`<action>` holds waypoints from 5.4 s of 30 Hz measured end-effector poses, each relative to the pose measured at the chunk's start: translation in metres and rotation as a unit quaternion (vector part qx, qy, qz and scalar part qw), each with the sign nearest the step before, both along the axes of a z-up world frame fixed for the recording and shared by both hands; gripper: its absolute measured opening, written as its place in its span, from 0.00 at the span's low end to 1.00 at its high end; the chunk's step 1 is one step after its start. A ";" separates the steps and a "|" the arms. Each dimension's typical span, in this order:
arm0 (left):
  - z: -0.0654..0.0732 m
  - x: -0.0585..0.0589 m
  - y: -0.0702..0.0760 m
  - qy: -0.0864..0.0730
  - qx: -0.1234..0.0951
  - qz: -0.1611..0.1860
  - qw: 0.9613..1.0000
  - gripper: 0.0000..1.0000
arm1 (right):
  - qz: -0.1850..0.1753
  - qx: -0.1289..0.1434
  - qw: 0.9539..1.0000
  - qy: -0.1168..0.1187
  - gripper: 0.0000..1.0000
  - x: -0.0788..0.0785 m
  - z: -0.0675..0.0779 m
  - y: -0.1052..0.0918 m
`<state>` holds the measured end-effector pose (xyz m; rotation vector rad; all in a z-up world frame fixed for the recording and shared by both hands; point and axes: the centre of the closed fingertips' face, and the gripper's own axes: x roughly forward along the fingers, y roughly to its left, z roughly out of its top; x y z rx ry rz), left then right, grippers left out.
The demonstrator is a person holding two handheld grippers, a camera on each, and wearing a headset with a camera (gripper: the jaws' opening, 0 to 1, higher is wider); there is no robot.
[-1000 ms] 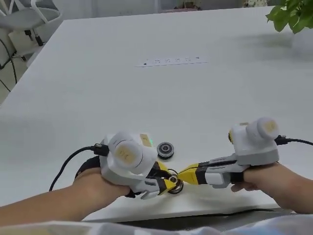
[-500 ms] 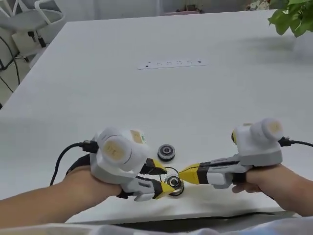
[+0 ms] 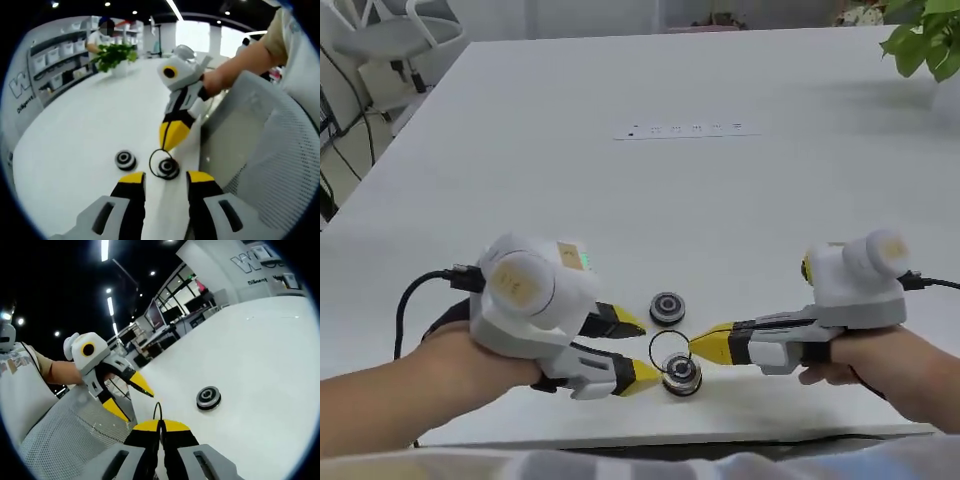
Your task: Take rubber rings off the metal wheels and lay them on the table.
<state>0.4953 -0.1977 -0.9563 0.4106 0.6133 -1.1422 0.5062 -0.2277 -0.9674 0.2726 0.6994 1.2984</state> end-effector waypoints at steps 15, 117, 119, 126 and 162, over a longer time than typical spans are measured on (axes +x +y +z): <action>0.018 0.011 0.034 -0.011 -0.012 0.048 0.999 0.46 | 0.006 0.005 1.000 -0.013 0.00 0.018 0.023 0.015; 0.015 0.024 0.046 -0.004 0.014 0.067 0.998 0.60 | -0.005 -0.079 0.992 -0.100 0.23 0.037 0.020 0.008; 0.015 0.024 0.042 -0.002 0.012 0.064 0.998 0.60 | -0.007 -0.078 0.992 -0.099 0.23 0.036 0.020 0.003; 0.010 0.025 0.031 0.002 0.012 0.052 0.999 0.60 | -0.011 -0.078 0.992 -0.101 0.24 0.032 0.017 -0.008; -0.021 0.012 -0.014 0.032 0.025 -0.002 0.999 0.49 | 0.054 -0.112 0.984 -0.127 0.28 -0.005 -0.032 -0.019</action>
